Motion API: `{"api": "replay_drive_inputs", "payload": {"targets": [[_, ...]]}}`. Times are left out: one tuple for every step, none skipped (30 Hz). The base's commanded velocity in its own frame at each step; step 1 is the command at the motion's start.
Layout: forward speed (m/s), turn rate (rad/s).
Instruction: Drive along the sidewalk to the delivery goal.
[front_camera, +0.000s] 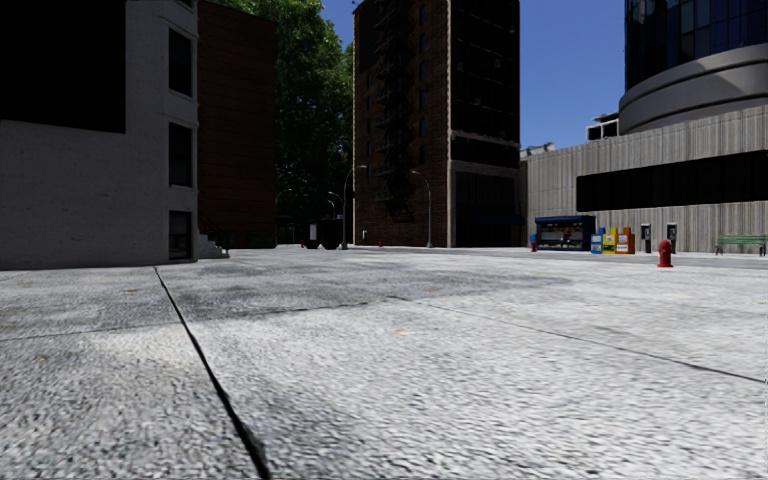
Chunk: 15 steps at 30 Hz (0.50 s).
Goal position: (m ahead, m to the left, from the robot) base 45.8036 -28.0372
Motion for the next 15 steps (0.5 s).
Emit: {"api": "replay_drive_inputs", "payload": {"targets": [[2.00, 0.00], [2.00, 0.00], [2.00, 0.00], [2.00, 0.00], [2.00, 0.00], [2.00, 0.00], [2.00, 0.00], [2.00, 0.00], [2.00, 0.00], [2.00, 0.00], [2.00, 0.00], [2.00, 0.00], [2.00, 0.00], [2.00, 0.00], [2.00, 0.00]]}}
